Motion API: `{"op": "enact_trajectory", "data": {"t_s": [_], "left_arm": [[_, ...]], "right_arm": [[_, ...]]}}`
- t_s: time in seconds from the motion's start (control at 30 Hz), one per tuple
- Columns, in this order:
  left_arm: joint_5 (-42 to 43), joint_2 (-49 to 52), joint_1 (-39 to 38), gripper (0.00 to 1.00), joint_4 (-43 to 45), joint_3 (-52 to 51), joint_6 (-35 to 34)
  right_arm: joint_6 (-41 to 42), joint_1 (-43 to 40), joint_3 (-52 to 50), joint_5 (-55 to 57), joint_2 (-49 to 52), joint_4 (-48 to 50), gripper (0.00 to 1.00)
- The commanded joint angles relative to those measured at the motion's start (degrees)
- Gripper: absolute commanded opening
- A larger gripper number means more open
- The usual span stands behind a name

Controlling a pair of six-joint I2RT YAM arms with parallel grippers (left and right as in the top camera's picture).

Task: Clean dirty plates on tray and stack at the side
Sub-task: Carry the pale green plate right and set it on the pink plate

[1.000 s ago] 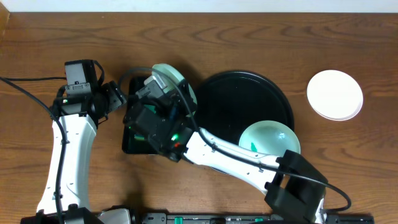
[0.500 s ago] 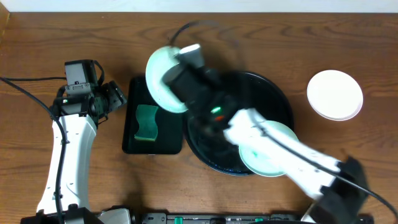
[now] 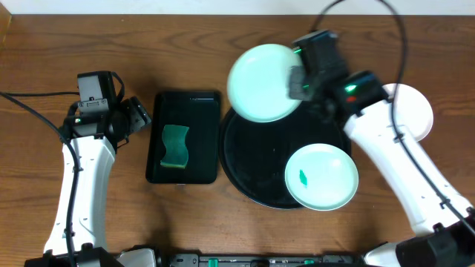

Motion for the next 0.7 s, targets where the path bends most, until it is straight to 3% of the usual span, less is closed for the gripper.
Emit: {"op": "enact_trajectory", "data": {"t_s": [0.0, 0.33, 0.67], "left_arm": [[-0.68, -0.11, 0.09, 0.8, -0.02, 0.87, -0.33], [-0.68, -0.11, 0.09, 0.8, -0.02, 0.87, -0.33], [-0.68, -0.11, 0.09, 0.8, 0.0, 0.87, -0.33]], "right_arm": [[1.73, -6.8, 0.74, -3.21, -1.6, -2.51, 0.01], [1.66, -24.94, 0.63, -1.81, -1.57, -11.26, 0.01], [1.44, -40.44, -3.8, -0.72, -1.57, -11.91, 0.01]]}}
